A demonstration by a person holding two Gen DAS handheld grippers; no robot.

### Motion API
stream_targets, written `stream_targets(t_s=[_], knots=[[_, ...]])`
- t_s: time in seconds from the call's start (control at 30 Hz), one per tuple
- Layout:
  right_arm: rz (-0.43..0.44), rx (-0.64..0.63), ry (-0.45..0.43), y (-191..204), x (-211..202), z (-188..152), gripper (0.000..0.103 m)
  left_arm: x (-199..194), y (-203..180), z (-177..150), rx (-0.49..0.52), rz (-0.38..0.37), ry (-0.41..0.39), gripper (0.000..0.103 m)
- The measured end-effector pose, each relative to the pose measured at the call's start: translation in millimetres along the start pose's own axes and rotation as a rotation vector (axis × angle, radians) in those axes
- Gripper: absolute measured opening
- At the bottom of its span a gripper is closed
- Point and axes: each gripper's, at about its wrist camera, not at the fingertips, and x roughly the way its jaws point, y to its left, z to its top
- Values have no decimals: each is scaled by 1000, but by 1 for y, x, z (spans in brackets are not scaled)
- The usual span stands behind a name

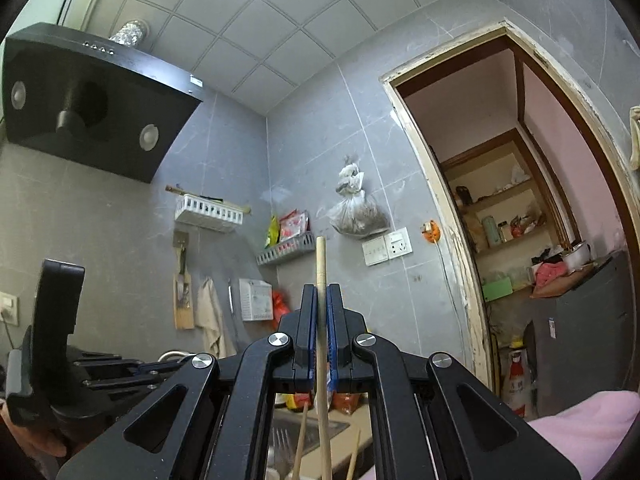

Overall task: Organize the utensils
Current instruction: 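Lift the spoon and chopstick over the white holder and lower them in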

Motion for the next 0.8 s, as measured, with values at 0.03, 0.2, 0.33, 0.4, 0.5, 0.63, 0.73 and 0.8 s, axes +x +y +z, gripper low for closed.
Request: stream_targets(t_s=[0.03, 0.2, 0.33, 0.4, 0.5, 0.63, 0.73, 0.8], knots=[[0, 2, 1, 1, 5, -4, 3, 4, 4, -1, -12, 26, -7, 1], [-21, -2, 4, 1, 16, -21, 3, 23, 8, -7, -36, 91, -9, 1], [-45, -17, 15, 0, 21, -34, 3, 36, 1, -13, -8, 119, -10, 1], [-58, -26, 23, -1, 24, -39, 3, 40, -5, -16, 19, 129, -19, 1], [-70, -33, 42, -3, 30, -46, 3, 47, -11, -22, 33, 117, -11, 1], [-77, -45, 81, -5, 33, -59, 3, 56, -17, -31, 47, 114, 0, 1], [-80, -61, 103, -5, 35, -67, 3, 61, -21, -38, 65, 127, 1, 1], [-81, -62, 112, -5, 36, -71, 3, 64, -23, -42, 75, 130, 7, 1]])
